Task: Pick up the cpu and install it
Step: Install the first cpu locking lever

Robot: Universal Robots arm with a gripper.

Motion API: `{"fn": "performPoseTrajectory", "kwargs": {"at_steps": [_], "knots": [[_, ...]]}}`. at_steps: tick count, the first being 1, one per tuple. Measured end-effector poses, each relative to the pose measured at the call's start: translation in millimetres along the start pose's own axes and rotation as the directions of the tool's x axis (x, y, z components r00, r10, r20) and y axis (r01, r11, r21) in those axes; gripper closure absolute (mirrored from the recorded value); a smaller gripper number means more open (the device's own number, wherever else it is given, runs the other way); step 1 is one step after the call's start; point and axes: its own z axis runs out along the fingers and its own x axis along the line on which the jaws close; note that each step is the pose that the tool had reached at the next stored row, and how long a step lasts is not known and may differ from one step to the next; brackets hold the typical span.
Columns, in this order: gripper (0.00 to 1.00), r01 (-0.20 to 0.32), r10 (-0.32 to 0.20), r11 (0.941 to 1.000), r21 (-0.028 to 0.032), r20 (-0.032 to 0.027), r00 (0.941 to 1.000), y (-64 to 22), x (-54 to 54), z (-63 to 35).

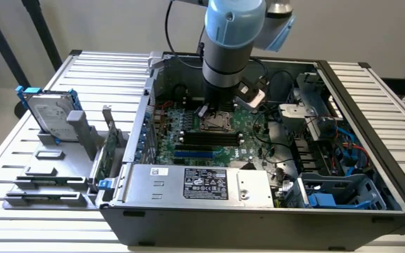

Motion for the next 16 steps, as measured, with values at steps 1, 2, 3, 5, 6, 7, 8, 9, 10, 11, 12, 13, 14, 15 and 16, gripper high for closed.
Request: {"fn": "performPoseTrajectory", "kwargs": {"at_steps": [1, 2, 3, 5, 6, 7, 8, 9, 10, 11, 12, 13, 14, 15, 16], "knots": [[0.89, 0.0, 0.0, 1.0, 0.0001, -0.0001, 1.0, 0.2, -1.9, -2.2], [0.89, 0.0, 0.0, 1.0, 0.0001, 0.0, 1.0, 0.4, -3.8, -4.5], [0.89, 0.0, 0.0, 1.0, 0.0, 0.0, 1.0, 0.6, -5.7, -6.8], [0.89, 0.0, 0.0, 1.0, 0.0001, -0.0002, 1.0, 1.1, -9.3, -11.7], [0.89, 0.0, 0.0, 1.0, 0.0, 0.0, 1.0, 1.4, -11.1, -14.5], [0.89, 0.0, 0.0, 1.0, 0.0, 0.0, 1.0, 1.8, -13.0, -17.3], [0.89, 0.0, 0.0, 1.0, 0.0, 0.0001, 1.0, 2.0, -14.8, -20.0], [0.89, 0.0, 0.0, 1.0, 0.0, 0.0, 1.0, 2.3, -16.5, -22.5], [0.89, 0.0, 0.0, 1.0, 0.0, 0.0, 1.0, 2.6, -18.2, -25.1], [0.89, 0.0, 0.0, 1.0, 0.0, -0.0001, 1.0, 2.8, -20.0, -27.6], [0.89, 0.0, 0.0, 1.0, 0.0, -0.0001, 1.0, 3.0, -21.7, -30.1], [0.89, 0.0, 0.0, 1.0, 0.0, 0.0, 1.0, 3.3, -23.3, -32.6], [0.89, 0.0, 0.0, 1.0, 0.0, 0.0001, 1.0, 3.5, -24.7, -34.8], [0.89, 0.0, 0.0, 1.0, 0.0003, 0.0002, 1.0, 3.4, -25.4, -35.8], [0.89, 0.0, 0.0, 1.0, 0.0006, 0.0004, 1.0, 3.0, -26.0, -35.9]]}}
